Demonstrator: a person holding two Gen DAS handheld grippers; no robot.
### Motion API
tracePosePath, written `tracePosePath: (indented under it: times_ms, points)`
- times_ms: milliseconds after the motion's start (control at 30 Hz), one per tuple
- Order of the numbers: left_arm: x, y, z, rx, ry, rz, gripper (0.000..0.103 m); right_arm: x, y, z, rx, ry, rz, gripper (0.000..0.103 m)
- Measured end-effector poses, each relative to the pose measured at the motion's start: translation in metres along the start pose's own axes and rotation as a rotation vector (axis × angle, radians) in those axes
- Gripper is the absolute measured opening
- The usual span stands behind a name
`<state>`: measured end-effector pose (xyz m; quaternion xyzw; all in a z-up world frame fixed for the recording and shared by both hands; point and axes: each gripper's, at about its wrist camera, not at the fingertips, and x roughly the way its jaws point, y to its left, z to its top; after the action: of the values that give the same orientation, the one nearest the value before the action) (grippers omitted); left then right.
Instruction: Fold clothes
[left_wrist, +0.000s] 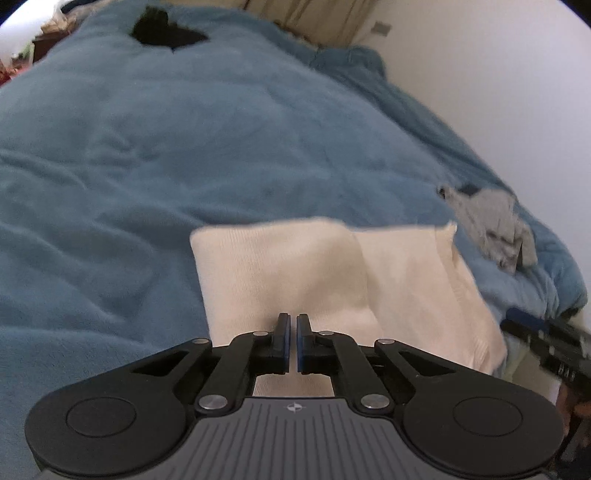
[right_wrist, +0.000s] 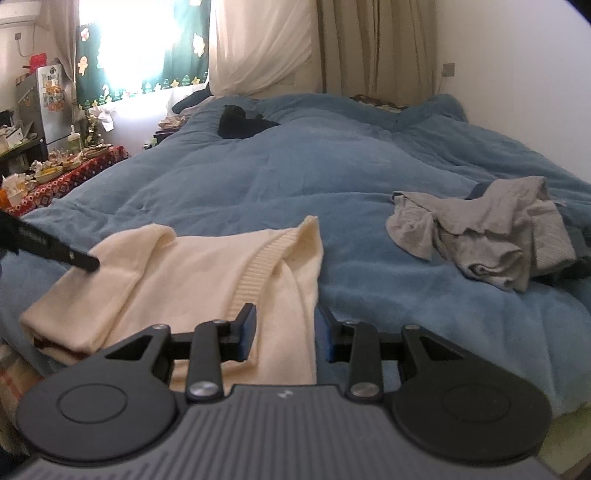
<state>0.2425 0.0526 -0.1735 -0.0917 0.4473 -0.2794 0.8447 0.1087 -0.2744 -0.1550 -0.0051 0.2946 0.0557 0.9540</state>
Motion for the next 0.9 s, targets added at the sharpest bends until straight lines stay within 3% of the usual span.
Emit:
tracePosePath:
  times_ms: [133, 300, 467, 700, 900]
  points:
    - [-0.003, -0.002, -0.005, -0.024, 0.017, -0.015, 0.003, 0.010, 0.002, 0.005, 0.001, 0.006, 0.014, 0.038]
    - [-0.005, 0.001, 0.019, -0.059, -0.027, -0.023, 0.003, 0.020, 0.006, 0.008, 0.002, 0.013, 0.023, 0.038]
    - [0.030, 0.000, 0.041, -0.080, 0.011, -0.024, 0.003, 0.022, 0.010, 0.007, 0.007, 0.016, 0.022, 0.038]
    - [0.060, -0.024, 0.045, -0.050, 0.016, -0.045, 0.003, 0.018, 0.008, 0.002, 0.020, 0.023, 0.009, 0.038]
    - [0.045, -0.025, 0.049, -0.039, -0.019, -0.016, 0.002, 0.016, 0.007, 0.003, 0.017, 0.012, 0.005, 0.038]
